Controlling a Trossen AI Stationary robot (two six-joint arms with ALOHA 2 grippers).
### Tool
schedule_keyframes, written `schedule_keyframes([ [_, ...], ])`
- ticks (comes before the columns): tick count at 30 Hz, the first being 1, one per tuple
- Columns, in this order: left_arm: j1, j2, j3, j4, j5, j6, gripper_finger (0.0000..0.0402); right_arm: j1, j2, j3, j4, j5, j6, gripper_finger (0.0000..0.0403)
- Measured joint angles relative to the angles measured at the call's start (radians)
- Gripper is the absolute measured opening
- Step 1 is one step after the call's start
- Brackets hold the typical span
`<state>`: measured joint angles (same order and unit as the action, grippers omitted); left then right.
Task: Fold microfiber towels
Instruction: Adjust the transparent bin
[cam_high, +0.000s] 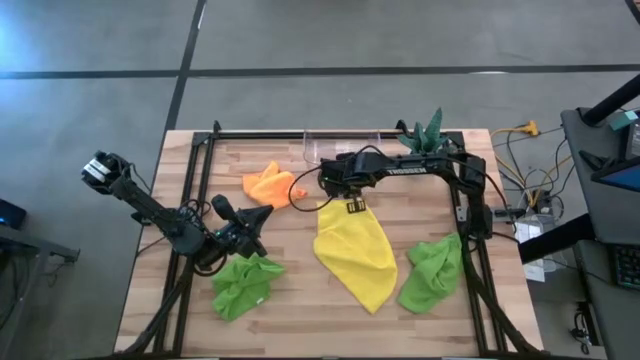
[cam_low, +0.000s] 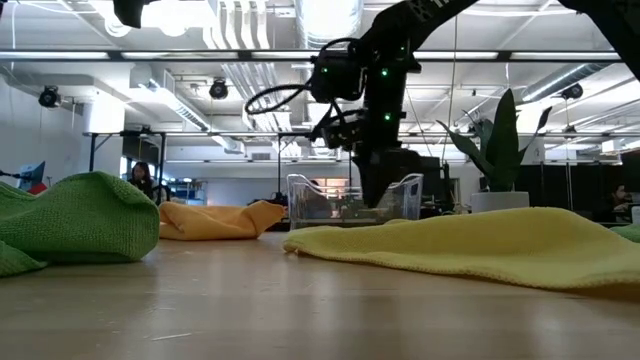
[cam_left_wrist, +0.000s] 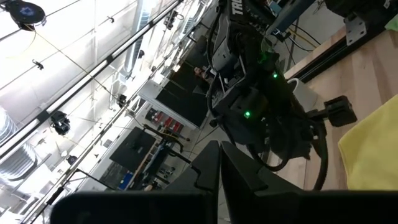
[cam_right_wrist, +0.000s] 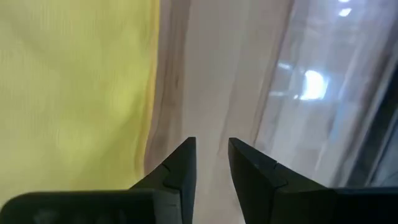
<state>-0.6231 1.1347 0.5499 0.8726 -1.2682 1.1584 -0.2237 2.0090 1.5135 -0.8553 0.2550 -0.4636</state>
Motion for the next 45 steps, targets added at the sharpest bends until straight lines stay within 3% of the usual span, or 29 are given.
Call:
schedule_keyframes([
  [15, 0.000, 0.000, 0.000, 0.000, 0.000, 0.000, 0.0000, -0.025, -0.069, 0.000, 0.256, 0.008, -0.034, 0.0089],
  [23, 0.000, 0.000, 0.000, 0.000, 0.000, 0.000, 0.0000, -0.102, -0.047, 0.000, 0.269, 0.003, -0.034, 0.0089],
  [39, 0.000, 0.000, 0.000, 0.000, 0.000, 0.000, 0.0000, -0.151, -0.029, -0.001, 0.257, -0.202, -0.041, 0.0089],
  [45, 0.000, 0.000, 0.000, 0.000, 0.000, 0.001, 0.0000, -0.140, -0.029, -0.001, 0.272, -0.212, -0.038, 0.0089],
])
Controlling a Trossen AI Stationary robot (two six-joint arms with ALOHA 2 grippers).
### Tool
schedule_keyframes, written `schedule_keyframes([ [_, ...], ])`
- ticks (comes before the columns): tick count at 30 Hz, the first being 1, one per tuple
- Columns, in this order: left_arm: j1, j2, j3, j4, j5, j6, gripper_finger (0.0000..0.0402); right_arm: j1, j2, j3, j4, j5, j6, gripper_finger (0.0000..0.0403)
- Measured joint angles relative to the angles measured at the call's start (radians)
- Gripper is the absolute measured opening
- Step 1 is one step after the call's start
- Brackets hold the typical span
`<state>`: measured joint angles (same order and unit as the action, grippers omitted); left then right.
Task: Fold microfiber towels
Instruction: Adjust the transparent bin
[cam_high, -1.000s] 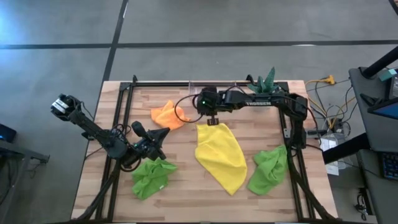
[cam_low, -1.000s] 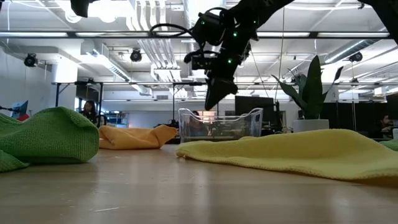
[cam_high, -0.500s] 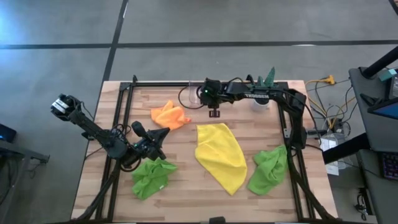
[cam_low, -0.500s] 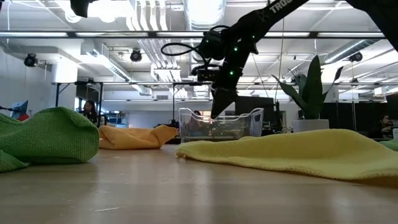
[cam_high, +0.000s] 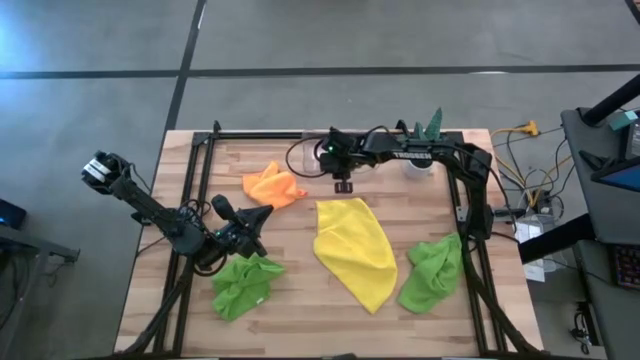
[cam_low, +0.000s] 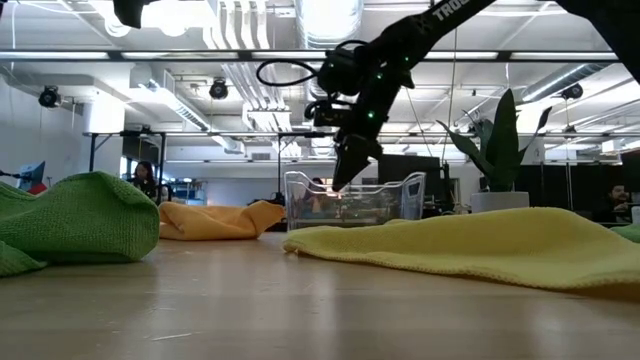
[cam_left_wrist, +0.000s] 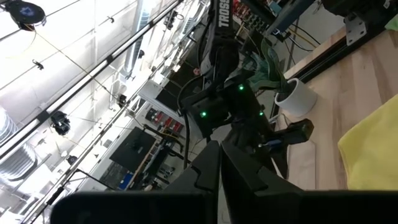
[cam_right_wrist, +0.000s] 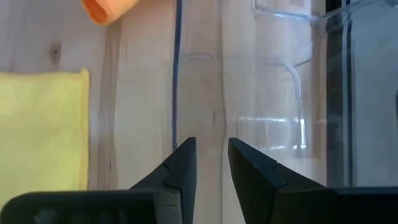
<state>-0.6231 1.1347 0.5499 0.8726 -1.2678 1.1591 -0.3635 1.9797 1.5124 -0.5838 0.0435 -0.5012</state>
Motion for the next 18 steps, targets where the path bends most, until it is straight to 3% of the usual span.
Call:
schedule_keyframes([
  [18, 0.001, 0.000, 0.000, 0.000, 0.000, 0.000, 0.0000, 0.048, 0.000, 0.000, 0.178, -0.002, 0.004, 0.0089],
])
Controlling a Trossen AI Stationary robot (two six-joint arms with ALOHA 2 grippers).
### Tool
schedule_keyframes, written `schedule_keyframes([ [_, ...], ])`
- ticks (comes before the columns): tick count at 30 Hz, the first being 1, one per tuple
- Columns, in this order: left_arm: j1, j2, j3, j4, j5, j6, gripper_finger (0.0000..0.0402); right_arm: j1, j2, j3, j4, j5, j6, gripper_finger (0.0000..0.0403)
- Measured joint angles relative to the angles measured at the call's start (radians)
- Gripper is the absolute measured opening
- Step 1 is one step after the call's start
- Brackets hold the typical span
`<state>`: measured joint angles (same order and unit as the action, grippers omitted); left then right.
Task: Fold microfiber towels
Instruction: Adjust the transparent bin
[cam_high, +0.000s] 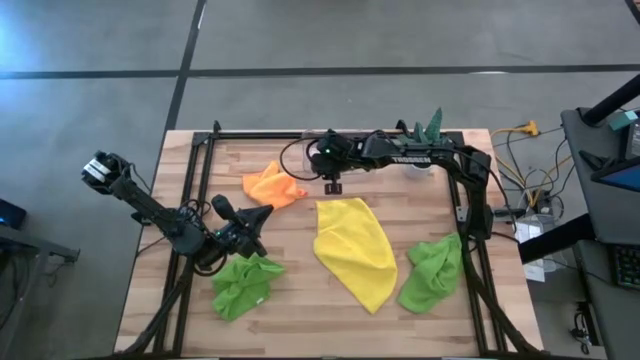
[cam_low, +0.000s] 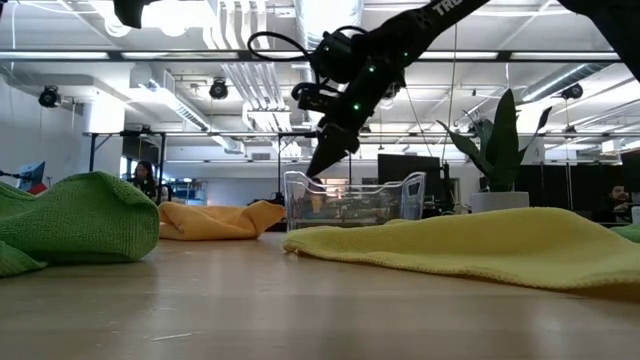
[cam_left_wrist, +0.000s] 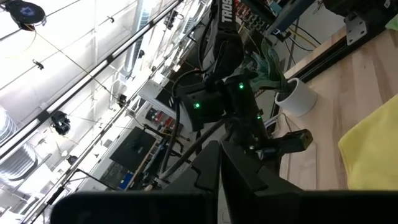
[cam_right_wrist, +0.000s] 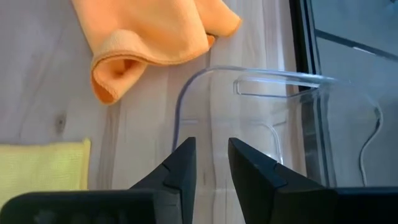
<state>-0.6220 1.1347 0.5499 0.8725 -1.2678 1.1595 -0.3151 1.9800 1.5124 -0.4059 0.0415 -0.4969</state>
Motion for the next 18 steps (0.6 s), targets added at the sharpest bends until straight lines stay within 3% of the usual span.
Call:
schedule_keyframes([
  [13, 0.000, 0.000, 0.000, 0.000, 0.000, 0.000, 0.0000, 0.006, -0.005, 0.003, -0.107, 0.017, 0.018, 0.0089],
  [18, 0.000, 0.000, 0.000, 0.000, 0.000, 0.000, 0.0000, 0.007, -0.011, 0.003, -0.143, 0.136, 0.035, 0.0089],
])
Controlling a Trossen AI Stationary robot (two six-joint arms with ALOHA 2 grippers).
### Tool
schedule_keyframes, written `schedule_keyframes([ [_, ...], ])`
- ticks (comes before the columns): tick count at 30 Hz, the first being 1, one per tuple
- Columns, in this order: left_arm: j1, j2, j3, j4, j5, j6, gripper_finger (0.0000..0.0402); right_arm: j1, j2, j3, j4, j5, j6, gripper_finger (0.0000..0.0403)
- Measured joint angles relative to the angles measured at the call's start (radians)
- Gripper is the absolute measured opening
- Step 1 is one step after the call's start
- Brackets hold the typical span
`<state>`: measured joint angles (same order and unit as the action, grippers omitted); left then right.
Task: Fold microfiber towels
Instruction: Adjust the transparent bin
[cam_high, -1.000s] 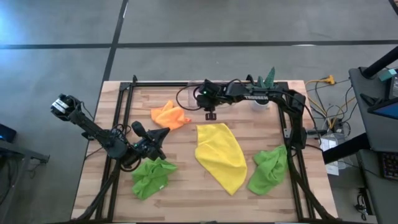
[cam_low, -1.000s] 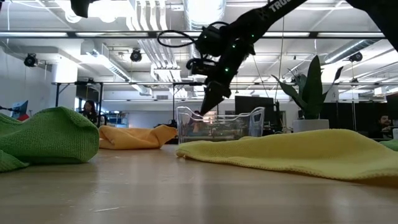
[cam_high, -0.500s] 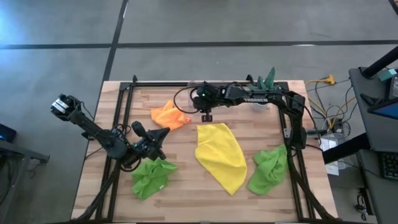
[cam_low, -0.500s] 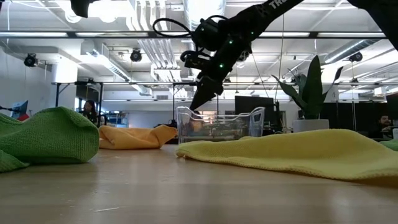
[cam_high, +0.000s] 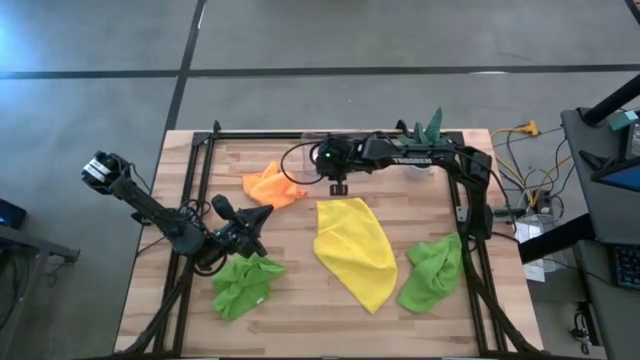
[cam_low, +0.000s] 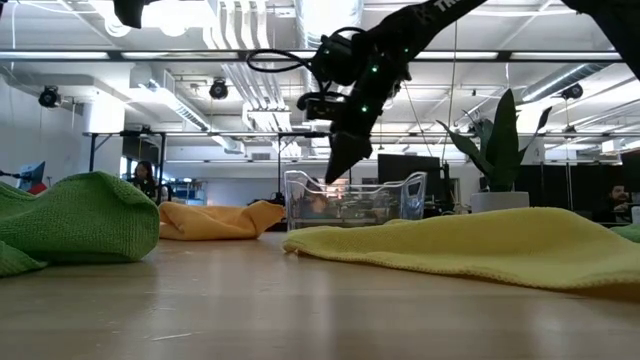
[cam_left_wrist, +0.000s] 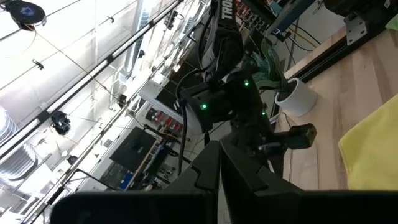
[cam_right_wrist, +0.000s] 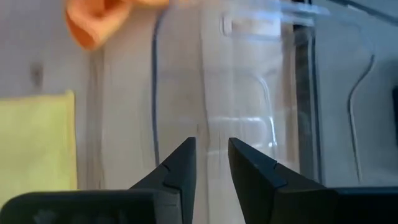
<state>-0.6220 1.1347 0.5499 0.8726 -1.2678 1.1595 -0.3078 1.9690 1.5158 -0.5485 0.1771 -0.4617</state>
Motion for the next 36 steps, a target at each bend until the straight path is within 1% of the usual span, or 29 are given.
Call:
schedule_keyframes([
  [8, 0.000, 0.000, 0.000, 0.000, 0.000, 0.000, 0.0000, 0.021, -0.017, 0.000, -0.092, -0.005, 0.009, 0.0089],
  [17, 0.000, 0.000, 0.000, 0.000, 0.000, -0.001, 0.0000, 0.039, -0.092, 0.000, -0.155, -0.005, 0.067, 0.0088],
  [19, 0.000, 0.000, 0.000, 0.000, 0.000, -0.001, 0.0000, 0.043, -0.098, 0.000, -0.186, -0.054, 0.071, 0.0088],
  [21, 0.000, 0.000, 0.000, 0.000, 0.000, -0.001, 0.0000, 0.044, -0.095, 0.000, -0.203, -0.135, 0.088, 0.0088],
  [23, 0.000, 0.000, 0.000, 0.000, 0.000, -0.001, 0.0000, 0.045, -0.082, 0.000, -0.202, -0.181, 0.099, 0.0088],
  [24, 0.000, 0.000, 0.000, 0.000, 0.000, -0.001, 0.0000, 0.047, -0.071, 0.000, -0.200, -0.183, 0.099, 0.0088],
  [31, 0.000, 0.000, 0.000, 0.000, 0.001, -0.001, 0.0000, 0.048, 0.036, 0.000, -0.111, -0.176, 0.045, 0.0088],
  [36, 0.000, 0.000, 0.000, 0.000, 0.002, 0.000, 0.0000, 0.048, 0.057, 0.000, -0.037, -0.149, 0.014, 0.0088],
])
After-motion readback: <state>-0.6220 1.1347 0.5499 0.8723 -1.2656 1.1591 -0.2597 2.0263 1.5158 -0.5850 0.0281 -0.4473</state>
